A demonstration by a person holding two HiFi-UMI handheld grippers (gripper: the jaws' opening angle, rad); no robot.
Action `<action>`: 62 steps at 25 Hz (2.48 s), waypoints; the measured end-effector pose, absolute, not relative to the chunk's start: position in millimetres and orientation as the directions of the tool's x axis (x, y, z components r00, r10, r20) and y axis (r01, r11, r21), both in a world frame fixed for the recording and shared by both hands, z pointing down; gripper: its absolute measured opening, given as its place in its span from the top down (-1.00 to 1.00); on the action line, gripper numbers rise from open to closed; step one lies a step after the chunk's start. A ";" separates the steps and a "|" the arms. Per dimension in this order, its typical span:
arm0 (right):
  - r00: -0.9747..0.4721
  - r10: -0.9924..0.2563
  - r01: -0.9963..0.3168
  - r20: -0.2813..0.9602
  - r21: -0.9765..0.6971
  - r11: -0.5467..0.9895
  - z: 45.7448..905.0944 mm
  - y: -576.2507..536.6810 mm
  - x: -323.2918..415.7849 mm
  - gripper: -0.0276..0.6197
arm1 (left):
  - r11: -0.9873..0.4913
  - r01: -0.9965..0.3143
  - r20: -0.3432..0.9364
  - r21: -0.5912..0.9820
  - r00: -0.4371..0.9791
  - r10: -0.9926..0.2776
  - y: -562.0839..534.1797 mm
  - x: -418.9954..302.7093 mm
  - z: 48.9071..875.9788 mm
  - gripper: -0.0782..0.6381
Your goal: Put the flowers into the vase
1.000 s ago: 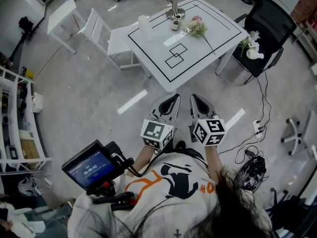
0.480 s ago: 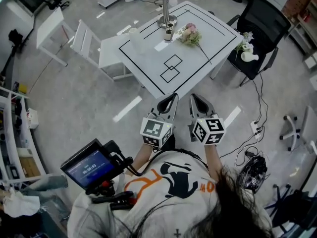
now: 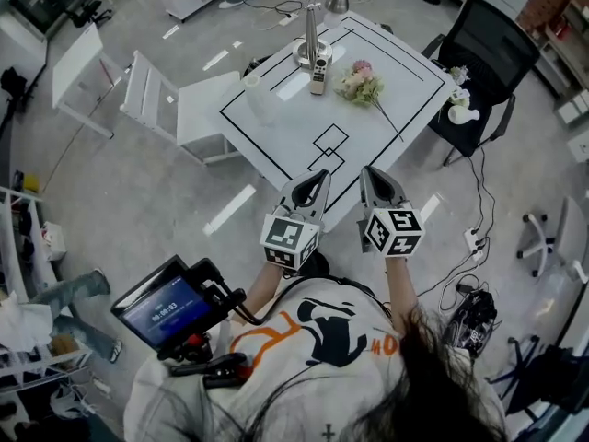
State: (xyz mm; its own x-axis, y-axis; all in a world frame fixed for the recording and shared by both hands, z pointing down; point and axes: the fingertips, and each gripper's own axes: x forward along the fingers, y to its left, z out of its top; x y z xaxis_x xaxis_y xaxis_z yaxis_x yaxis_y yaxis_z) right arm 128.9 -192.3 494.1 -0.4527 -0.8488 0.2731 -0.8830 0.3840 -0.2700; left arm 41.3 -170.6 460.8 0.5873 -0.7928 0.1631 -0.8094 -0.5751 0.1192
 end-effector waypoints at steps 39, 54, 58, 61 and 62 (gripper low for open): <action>-0.419 -0.472 -0.807 0.776 -0.080 0.585 643.0 -447.1 212.8 0.45 | -0.415 -0.893 0.199 0.174 0.445 -0.873 -291.3 19.8 488.0 0.75; -0.395 -0.212 -0.733 0.894 -0.167 0.660 683.8 -476.3 198.0 0.47 | -0.300 -0.939 0.244 0.171 0.335 -0.910 -296.8 7.8 498.6 0.75; -0.402 -0.217 -0.741 0.890 -0.177 0.647 682.8 -476.8 197.4 0.62 | -0.285 -0.943 0.249 0.171 0.321 -0.914 -296.9 5.6 500.2 0.75; -0.431 -0.238 -0.763 0.870 -0.211 0.611 680.2 -474.5 196.7 0.69 | -0.280 -0.945 0.247 0.168 0.315 -0.916 -296.1 6.2 500.2 0.75; -0.446 -0.247 -0.768 0.860 -0.226 0.599 678.3 -473.7 195.4 0.70 | -0.279 -0.946 0.246 0.167 0.314 -0.917 -296.3 6.2 499.8 0.75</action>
State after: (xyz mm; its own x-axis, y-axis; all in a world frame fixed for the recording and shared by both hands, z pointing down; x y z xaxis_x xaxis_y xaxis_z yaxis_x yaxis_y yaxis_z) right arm 195.4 -473.7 678.3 -0.4461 -0.2467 0.8603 -0.7680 0.5991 -0.2264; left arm 6.2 -296.3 499.8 0.3141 -0.9169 0.2463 -0.9457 -0.2793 0.1665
